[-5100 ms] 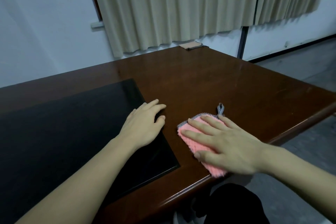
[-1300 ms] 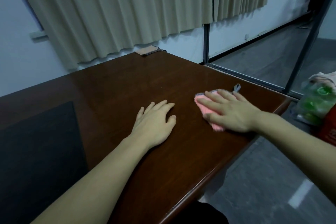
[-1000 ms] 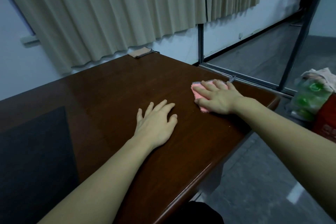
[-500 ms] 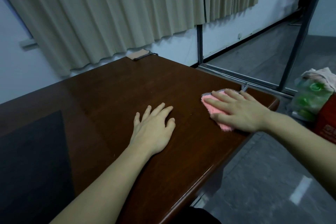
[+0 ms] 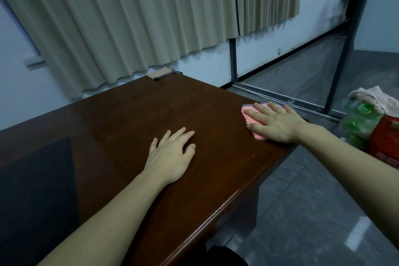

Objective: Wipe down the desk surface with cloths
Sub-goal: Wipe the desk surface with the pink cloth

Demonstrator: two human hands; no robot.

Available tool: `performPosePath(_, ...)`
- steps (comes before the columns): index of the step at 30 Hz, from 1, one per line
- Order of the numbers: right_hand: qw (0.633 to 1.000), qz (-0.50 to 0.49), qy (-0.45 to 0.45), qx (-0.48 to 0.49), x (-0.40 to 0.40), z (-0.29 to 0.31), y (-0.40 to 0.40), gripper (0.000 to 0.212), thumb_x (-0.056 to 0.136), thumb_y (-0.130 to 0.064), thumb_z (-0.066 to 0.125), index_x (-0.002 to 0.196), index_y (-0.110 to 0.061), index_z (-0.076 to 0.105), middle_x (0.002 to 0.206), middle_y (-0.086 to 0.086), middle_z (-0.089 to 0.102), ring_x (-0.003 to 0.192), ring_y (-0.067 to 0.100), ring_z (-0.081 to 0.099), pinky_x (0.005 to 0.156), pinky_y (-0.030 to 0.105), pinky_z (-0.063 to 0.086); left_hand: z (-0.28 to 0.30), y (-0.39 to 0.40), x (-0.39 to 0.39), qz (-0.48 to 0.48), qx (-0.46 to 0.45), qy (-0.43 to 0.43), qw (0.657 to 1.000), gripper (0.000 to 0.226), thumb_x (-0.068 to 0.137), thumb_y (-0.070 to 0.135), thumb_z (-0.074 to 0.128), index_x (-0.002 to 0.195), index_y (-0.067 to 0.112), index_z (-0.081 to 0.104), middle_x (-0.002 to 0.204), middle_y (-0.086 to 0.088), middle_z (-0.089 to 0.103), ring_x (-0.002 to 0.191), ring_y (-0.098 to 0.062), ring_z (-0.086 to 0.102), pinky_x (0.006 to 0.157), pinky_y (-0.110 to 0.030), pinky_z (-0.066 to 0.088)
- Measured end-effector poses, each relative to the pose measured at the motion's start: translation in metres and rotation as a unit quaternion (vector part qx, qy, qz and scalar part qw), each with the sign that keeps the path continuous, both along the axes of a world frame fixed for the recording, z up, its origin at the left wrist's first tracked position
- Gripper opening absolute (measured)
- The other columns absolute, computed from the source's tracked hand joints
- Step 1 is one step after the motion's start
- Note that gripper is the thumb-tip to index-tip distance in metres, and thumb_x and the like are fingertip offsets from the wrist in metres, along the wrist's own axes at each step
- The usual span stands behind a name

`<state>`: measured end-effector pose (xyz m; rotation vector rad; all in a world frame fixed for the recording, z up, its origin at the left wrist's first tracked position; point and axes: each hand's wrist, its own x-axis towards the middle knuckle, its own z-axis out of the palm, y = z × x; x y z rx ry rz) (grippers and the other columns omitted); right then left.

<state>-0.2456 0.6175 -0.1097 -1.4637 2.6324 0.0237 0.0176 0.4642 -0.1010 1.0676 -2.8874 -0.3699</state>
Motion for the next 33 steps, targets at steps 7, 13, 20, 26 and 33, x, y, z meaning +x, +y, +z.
performPosePath(7,1.0,-0.015,0.011,0.01,-0.012,0.002,0.036,0.084,0.082,-0.083,0.004,0.159,-0.05,-0.002,0.171,-0.004,-0.002,0.156,0.033,0.007,0.124,0.054,0.011,0.006,0.005,0.007,0.02,-0.005,-0.006,1.0,0.05,0.107,0.051,0.029,0.156,0.042,0.028,0.167,0.014,0.02,0.155,-0.016,0.011,0.126,-0.052,0.006)
performPosePath(13,1.0,-0.002,0.0,0.011,-0.008,0.003,0.03,0.064,0.102,-0.067,0.02,0.158,-0.05,-0.005,0.171,-0.007,-0.006,0.157,0.03,0.001,0.123,0.058,0.006,0.016,0.004,0.026,0.027,-0.001,-0.008,1.0,0.05,0.107,0.051,0.028,0.156,0.041,0.029,0.167,0.012,0.02,0.155,-0.017,0.012,0.126,-0.051,0.008)
performPosePath(20,0.999,0.034,0.003,0.028,0.021,0.006,-0.012,0.064,0.102,-0.068,0.018,0.158,-0.05,-0.006,0.171,-0.008,-0.009,0.157,0.029,-0.006,0.123,0.059,-0.003,0.021,-0.015,0.045,0.047,0.002,0.004,0.999,0.05,0.107,0.05,0.029,0.157,0.04,0.029,0.167,0.012,0.02,0.155,-0.017,0.013,0.125,-0.05,0.01)
performPosePath(26,0.999,0.041,-0.007,0.028,0.032,0.006,-0.055,0.064,0.102,-0.066,0.019,0.158,-0.05,-0.007,0.171,-0.008,-0.009,0.157,0.03,-0.007,0.123,0.06,-0.003,0.02,-0.048,0.062,0.055,0.009,0.02,0.998,0.05,0.108,0.049,0.029,0.157,0.04,0.029,0.167,0.013,0.02,0.155,-0.016,0.012,0.125,-0.049,0.009)
performPosePath(33,0.997,0.066,-0.006,0.028,0.029,0.005,-0.135,0.063,0.102,-0.066,0.02,0.157,-0.051,-0.008,0.17,-0.009,-0.011,0.157,0.029,-0.009,0.123,0.06,-0.003,0.018,-0.121,0.066,0.064,0.002,0.023,0.998,0.05,0.107,0.05,0.029,0.157,0.041,0.029,0.167,0.013,0.019,0.155,-0.016,0.011,0.126,-0.047,0.007)
